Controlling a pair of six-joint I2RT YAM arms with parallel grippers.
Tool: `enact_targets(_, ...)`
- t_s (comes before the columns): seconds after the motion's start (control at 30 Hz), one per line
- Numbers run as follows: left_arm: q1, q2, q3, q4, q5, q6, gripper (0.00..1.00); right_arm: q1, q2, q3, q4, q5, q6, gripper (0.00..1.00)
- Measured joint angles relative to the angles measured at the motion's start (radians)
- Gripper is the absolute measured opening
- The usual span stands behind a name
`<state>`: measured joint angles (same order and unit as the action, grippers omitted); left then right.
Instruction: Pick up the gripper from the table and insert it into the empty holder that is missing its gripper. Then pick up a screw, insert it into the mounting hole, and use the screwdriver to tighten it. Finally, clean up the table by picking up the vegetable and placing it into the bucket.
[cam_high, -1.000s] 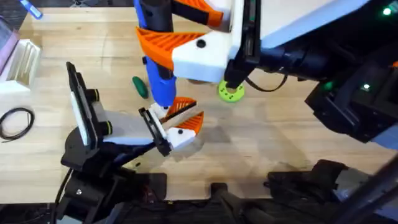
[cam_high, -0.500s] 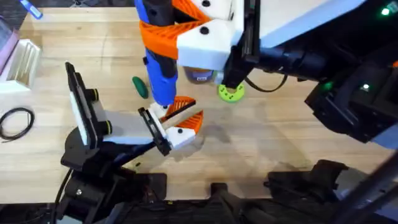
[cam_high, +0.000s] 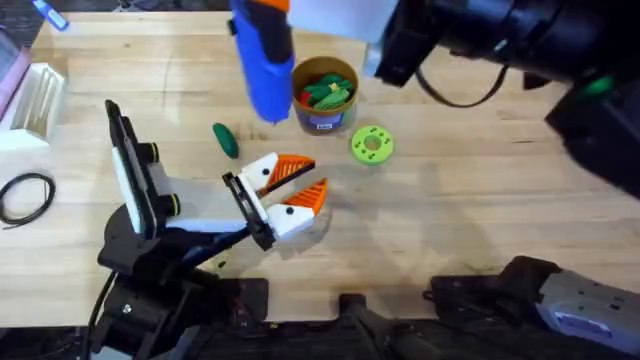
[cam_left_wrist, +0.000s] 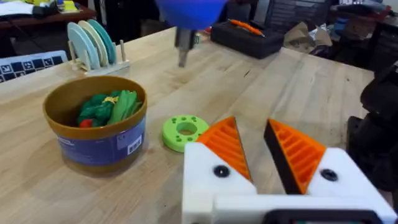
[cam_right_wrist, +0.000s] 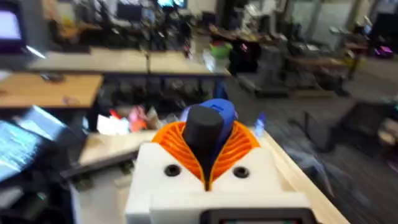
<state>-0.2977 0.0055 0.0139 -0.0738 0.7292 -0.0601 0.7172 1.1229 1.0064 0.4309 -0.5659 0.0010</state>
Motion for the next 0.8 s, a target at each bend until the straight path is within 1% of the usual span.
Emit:
enact_targets(0.1,0.000,0.000,0.000,0.000,0.000,0.000,0.332,-0.076,-0.003,0.015,-0.138,0.014,-0.081,0.021)
enact_targets(0.23,0.000,0.000,0.000,0.000,0.000,0.000,0.335,-0.202,0.001,0.015,-0.341,0.105,-0.207,0.021)
enact_targets(0.37,0.000,0.000,0.000,0.000,0.000,0.000,0.340,-0.327,0.026,0.015,-0.479,0.248,-0.358,0.021)
enact_targets(0.43,0.000,0.000,0.000,0.000,0.000,0.000,0.374,-0.379,0.054,0.015,-0.527,0.321,-0.430,0.021)
enact_targets(0.53,0.000,0.000,0.000,0.000,0.000,0.000,0.369,-0.442,0.108,0.015,-0.577,0.419,-0.524,0.021)
enact_targets(0.57,0.000,0.000,0.000,0.000,0.000,-0.001,0.312,-0.460,0.126,0.015,-0.589,0.445,-0.552,0.021)
enact_targets(0.63,0.000,0.000,0.000,0.000,-0.001,-0.001,0.093,-0.494,0.165,0.015,-0.609,0.490,-0.599,0.021)
enact_targets(0.67,0.000,0.000,0.000,0.001,0.000,0.002,0.031,-0.511,0.187,0.015,-0.615,0.510,-0.616,0.021)
enact_targets(0.7,0.000,0.000,0.000,0.000,0.000,0.001,0.016,-0.527,0.209,0.015,-0.618,0.528,-0.631,0.021)
enact_targets(0.8,0.000,0.000,0.000,0.000,0.000,0.000,0.018,-0.576,0.282,0.015,-0.620,0.575,-0.658,0.021)
